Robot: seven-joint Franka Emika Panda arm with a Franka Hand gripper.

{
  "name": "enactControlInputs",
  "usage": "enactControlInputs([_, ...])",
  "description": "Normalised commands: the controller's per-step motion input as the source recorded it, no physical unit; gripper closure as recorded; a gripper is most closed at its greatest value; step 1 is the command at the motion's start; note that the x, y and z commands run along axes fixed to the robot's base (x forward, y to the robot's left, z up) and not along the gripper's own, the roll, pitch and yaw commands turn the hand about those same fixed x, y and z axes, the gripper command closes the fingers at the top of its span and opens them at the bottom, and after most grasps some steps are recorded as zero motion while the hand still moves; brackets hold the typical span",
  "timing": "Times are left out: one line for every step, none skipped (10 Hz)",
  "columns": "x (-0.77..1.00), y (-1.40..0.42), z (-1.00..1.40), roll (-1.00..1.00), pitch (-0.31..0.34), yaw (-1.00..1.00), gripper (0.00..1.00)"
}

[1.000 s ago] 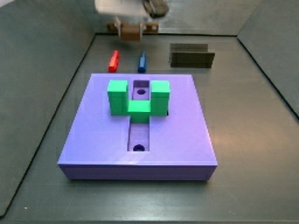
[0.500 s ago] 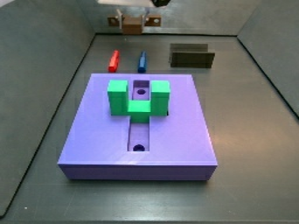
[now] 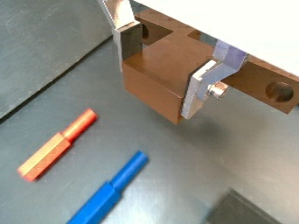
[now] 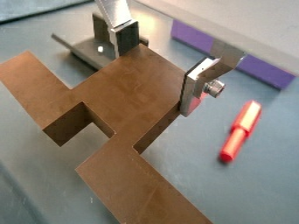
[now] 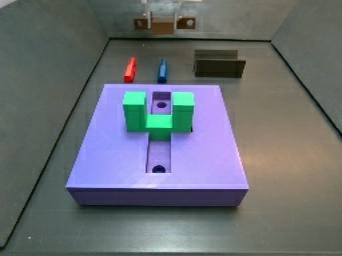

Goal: Pick up the brown object. Move up. Place the brown object on the fixture. Regrasp the brown object. Move to above the board. Insert the brown object.
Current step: Place the brown object on the fixture.

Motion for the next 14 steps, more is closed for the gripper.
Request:
enactControlInputs([0.48,0.00,0.11,-1.00,-0.014,-0.08,1.00])
enactControlInputs([0.48,0.00,0.11,-1.00,-0.017,-0.05,1.00])
enactControlInputs([0.53,0.00,0.08,-1.00,0.000,0.00,1.00])
enactControlInputs([0.53,0.00,0.08,-1.00,0.000,0.00,1.00])
enactControlInputs([0.52,0.00,0.08,-1.00,0.000,0.00,1.00])
enactControlInputs([0.53,0.00,0.10,-1.00,0.000,0.00,1.00])
enactControlInputs([0.55,-0.24,0.22,-1.00,0.000,-0.01,1.00])
enactControlInputs([0.38,-0.27,0.27,-1.00,0.000,-0.12,1.00])
enactControlInputs([0.39,-0.27,0.30,-1.00,0.000,-0.16,1.00])
enactControlInputs([0.28,-0.41,0.08,-0.87,-0.009,-0.18,1.00])
enactControlInputs([0.27,-0.60,-0.04,-0.49,-0.057,-0.17,1.00])
enactControlInputs([0.45,-0.49,-0.06,-0.45,0.000,-0.20,1.00])
enactControlInputs([0.60,-0.46,-0.05,-0.40,0.051,-0.19,1.00])
enactControlInputs([0.71,-0.43,0.00,-0.37,0.294,-0.19,1.00])
